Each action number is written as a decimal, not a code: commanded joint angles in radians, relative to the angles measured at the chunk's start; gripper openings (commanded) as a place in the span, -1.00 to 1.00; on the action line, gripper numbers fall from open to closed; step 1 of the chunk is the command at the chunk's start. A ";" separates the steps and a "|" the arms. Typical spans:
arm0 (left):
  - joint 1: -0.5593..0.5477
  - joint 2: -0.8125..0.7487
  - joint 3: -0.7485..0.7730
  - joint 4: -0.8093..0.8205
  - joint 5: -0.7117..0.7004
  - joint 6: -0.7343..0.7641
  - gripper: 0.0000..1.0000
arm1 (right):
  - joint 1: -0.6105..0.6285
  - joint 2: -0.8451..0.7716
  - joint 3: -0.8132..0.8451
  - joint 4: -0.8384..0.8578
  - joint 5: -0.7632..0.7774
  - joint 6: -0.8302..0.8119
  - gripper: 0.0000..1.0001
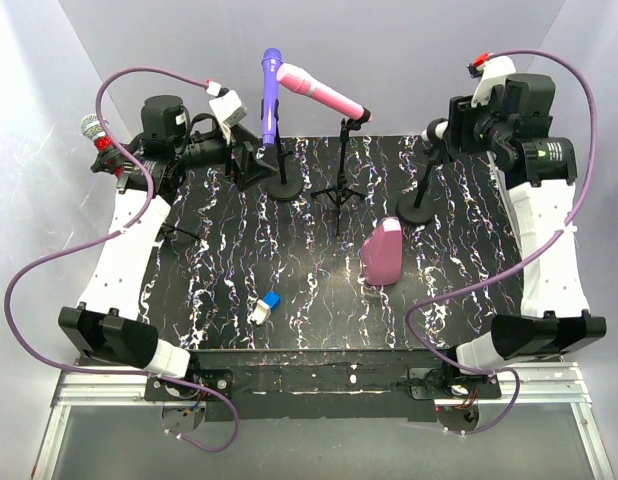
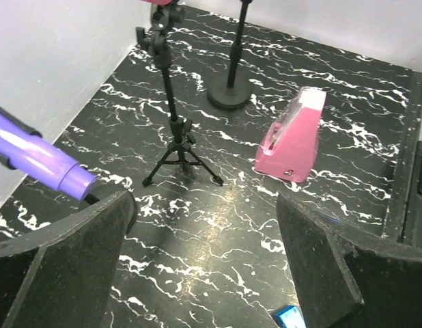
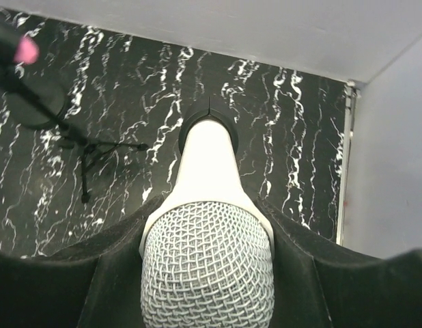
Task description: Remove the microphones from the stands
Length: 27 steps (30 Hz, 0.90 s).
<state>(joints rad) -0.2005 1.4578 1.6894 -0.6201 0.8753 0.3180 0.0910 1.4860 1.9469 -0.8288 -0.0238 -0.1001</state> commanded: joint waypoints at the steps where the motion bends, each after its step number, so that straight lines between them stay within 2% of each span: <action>1: -0.020 -0.001 0.007 0.011 0.083 -0.010 0.76 | 0.003 -0.081 -0.043 0.125 -0.203 -0.087 -0.77; 4: -0.031 0.009 0.012 0.016 0.111 -0.011 0.77 | 0.003 -0.105 -0.051 0.126 -0.286 -0.130 -0.87; 14: -0.077 0.064 0.035 0.031 0.143 -0.016 0.77 | 0.003 -0.199 -0.126 0.085 -0.574 -0.173 -0.97; 18: -0.096 0.072 0.032 0.036 0.145 -0.008 0.74 | 0.003 -0.263 -0.247 0.187 -0.720 -0.161 -0.97; 20: -0.105 0.078 0.032 0.036 0.143 0.004 0.73 | 0.003 -0.285 -0.290 0.262 -0.743 -0.147 -0.97; 24: -0.143 0.099 0.046 0.062 0.154 0.009 0.73 | 0.003 -0.257 -0.257 0.260 -0.804 -0.145 -0.97; 27: -0.189 0.130 0.065 0.108 0.156 -0.005 0.72 | 0.003 -0.233 -0.233 0.247 -0.907 -0.161 -0.97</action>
<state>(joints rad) -0.3374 1.5547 1.7073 -0.5739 1.0065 0.3145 0.0902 1.2476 1.6478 -0.6773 -0.7288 -0.2821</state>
